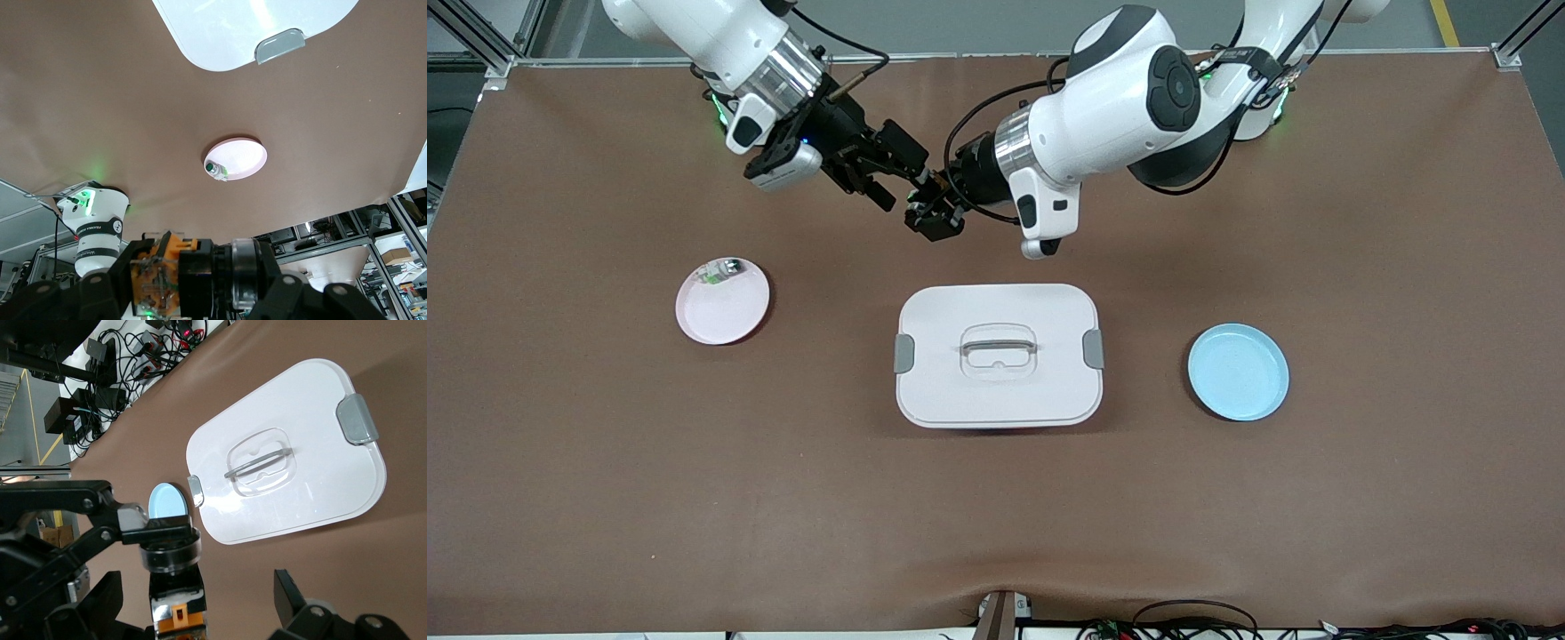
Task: Transfer orange switch to right arm and place
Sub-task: 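Bring the switch to the right gripper and close the right gripper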
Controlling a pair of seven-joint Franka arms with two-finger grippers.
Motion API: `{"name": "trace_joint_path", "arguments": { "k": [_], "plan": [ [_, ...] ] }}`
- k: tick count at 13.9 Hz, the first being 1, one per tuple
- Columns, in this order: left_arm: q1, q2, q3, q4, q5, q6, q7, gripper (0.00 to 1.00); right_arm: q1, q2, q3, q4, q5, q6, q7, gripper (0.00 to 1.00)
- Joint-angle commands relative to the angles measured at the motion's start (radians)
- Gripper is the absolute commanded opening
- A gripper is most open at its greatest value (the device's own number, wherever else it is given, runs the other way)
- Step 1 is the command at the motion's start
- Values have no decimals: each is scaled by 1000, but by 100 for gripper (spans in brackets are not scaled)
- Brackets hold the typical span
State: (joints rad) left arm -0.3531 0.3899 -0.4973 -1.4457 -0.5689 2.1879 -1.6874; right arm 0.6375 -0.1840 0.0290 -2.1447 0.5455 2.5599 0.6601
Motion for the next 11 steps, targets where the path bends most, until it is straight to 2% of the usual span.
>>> {"name": "trace_joint_path", "arguments": {
  "k": [1, 4, 5, 10, 11],
  "plan": [
    [-3, -6, 2, 7, 14, 6, -5, 36, 24, 9, -9, -14, 16, 29, 24, 100],
    [-3, -6, 2, 7, 15, 6, -5, 36, 30, 17, -9, -9, 16, 31, 24, 100],
    [-3, -6, 2, 7, 15, 6, -2, 36, 30, 17, -9, -8, 16, 31, 24, 91],
    [-1, -6, 2, 7, 15, 6, -2, 36, 31, 18, -9, 5, 13, 28, 23, 22],
    [-1, -6, 2, 7, 15, 6, 0, 36, 31, 18, -8, 8, 14, 26, 24, 12]
  ]
}}
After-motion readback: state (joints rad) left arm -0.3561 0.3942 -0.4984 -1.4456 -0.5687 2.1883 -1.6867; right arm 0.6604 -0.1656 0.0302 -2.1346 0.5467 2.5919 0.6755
